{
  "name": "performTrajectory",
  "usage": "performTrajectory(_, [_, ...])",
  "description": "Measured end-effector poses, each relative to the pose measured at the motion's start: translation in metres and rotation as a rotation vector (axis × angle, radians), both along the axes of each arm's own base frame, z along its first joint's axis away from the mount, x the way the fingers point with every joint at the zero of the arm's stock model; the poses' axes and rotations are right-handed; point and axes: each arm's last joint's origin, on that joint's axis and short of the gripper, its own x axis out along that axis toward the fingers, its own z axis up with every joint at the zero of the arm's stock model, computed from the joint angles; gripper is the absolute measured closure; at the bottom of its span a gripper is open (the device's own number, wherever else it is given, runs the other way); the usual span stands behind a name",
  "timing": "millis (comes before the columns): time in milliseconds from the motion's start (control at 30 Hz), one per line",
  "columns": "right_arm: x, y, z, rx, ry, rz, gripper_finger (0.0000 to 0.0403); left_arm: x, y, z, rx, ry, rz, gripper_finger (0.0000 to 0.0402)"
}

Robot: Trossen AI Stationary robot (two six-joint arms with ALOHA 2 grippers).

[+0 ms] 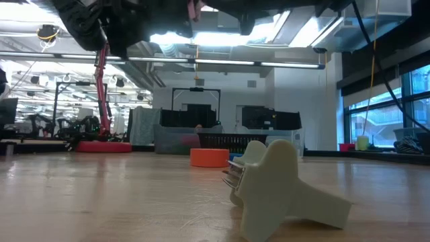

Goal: Pick and place Stapler, Stapler remover, tape
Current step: Put the pink staple remover into the transparent bin

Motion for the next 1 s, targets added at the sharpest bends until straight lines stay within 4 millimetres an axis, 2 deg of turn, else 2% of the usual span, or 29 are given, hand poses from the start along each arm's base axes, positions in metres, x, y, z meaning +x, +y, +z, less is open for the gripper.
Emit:
performTrajectory(267, [-0.001,0.0,-0.001,-0.002,0.021,0.003,0.04,0.003,0.001,0.002,-0.004,0.008,-0.021,0.0365])
performTrajectory(633, [-0.001,-0.002,-0.004,-0.022,0.046,-0.041,0.0402,0.004,0.001,0.001,-0.095,0.072,-0.024,0.0238])
performTrajectory(767, [-0.011,-0.004,-0.001,-0.05,0.121,-0.121,0.0402,0.0,0.006,0.002,-0.102,0.119,0.03,0.0199])
performTrajectory(867, [-0.023,-0.006,0.009,-0.039,0.146,-0.153,0.0402,-0.007,0.016,0.005,-0.087,0.152,0.104,0.0178])
performTrajectory(1000, [-0.034,-0.007,0.016,-0.04,0.17,-0.166,0.0402,-0.014,0.027,0.007,-0.11,0.184,0.214,0.017])
